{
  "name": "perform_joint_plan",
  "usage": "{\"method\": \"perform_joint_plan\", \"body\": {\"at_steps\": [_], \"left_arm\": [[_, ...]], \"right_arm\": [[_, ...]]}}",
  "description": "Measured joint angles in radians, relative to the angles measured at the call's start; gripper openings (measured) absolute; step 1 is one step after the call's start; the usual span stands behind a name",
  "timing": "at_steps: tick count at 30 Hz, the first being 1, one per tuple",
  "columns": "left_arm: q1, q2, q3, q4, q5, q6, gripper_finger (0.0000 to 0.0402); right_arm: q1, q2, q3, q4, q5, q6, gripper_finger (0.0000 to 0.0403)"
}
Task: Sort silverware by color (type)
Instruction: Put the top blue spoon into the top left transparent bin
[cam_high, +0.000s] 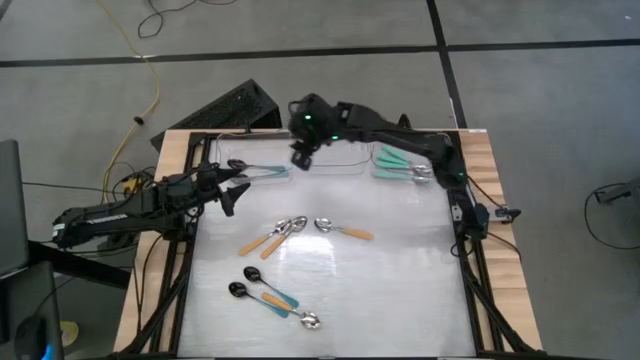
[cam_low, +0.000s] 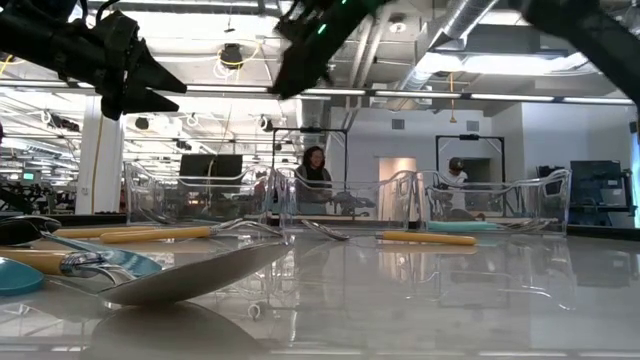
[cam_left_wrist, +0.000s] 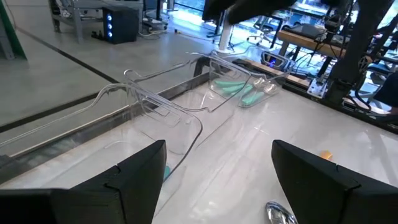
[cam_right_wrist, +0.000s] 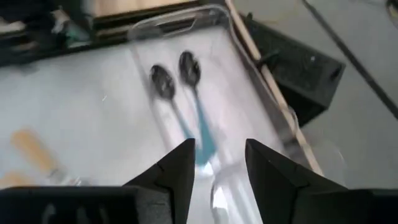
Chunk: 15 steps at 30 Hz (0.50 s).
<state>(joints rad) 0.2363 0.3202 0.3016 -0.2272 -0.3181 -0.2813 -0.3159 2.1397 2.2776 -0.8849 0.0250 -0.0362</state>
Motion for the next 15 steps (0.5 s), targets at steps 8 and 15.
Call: {"method": "perform_joint_plan", "body": {"at_steps": [8,15], "left_arm": [[0.0,0.0,0.0,0.002,0.099,-0.003,0.0277],[-0.003,0.0,0.0,0.043,0.522,0.013,0.0277]], "right_arm": [[0.152,-0.112,-0.001,-0.397,0.0,0.037,0.0158],[0.34,-0.127,-0.002,-0.495,0.0,0.036,0.0158]]}}
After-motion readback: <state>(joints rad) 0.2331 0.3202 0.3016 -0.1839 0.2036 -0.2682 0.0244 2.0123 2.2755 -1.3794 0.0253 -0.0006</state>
